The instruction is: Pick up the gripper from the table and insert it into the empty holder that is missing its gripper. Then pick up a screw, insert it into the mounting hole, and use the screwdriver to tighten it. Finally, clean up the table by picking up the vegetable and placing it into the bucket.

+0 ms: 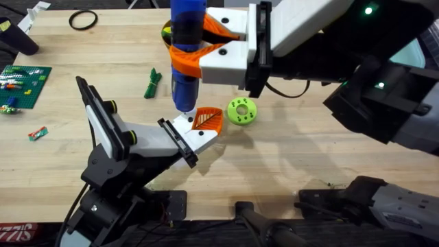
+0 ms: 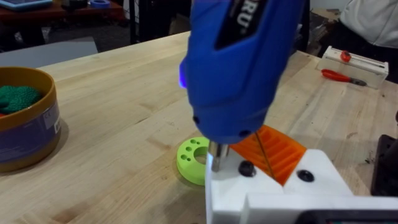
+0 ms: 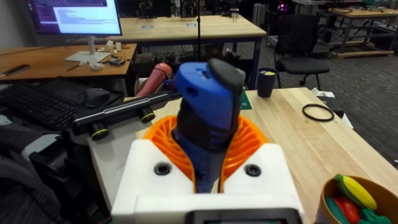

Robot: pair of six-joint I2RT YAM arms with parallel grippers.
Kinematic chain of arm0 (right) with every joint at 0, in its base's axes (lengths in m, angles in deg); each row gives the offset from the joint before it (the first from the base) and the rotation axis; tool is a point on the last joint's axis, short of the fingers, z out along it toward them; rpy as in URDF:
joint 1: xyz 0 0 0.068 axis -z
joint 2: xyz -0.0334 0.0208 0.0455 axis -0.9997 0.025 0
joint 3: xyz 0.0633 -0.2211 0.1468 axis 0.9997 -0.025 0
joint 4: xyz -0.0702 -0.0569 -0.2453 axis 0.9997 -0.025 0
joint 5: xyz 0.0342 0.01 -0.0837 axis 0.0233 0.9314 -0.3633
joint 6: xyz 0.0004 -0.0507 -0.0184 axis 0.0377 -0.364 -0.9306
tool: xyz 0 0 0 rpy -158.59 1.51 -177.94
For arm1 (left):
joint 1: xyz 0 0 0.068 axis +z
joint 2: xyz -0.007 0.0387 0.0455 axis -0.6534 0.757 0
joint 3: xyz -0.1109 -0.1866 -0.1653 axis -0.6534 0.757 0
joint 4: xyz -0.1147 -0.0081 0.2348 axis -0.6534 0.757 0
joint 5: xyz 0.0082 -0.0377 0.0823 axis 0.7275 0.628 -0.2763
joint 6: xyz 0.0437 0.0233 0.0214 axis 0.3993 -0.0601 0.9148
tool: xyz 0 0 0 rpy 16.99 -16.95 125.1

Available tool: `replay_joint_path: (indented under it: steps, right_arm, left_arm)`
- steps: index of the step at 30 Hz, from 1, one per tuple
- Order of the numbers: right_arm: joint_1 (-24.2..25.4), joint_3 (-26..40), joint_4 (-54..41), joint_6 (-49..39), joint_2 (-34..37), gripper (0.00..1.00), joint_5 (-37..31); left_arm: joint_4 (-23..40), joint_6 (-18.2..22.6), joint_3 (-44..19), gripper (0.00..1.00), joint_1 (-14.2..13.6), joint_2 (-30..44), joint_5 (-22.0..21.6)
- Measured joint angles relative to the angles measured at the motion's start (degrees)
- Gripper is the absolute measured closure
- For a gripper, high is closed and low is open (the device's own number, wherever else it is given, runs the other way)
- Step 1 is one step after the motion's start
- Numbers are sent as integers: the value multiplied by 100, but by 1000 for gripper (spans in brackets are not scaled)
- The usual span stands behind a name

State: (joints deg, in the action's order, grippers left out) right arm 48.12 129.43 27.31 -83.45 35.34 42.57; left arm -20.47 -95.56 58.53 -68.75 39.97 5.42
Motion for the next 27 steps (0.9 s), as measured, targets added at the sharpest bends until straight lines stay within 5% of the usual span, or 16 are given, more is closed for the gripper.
replay_joint_path:
  steps: [27]
  right_arm:
    - [11,-38,-361,41,-917,858,-127]
  left_arm:
    - [-4,-50,0,986,0,1,0]
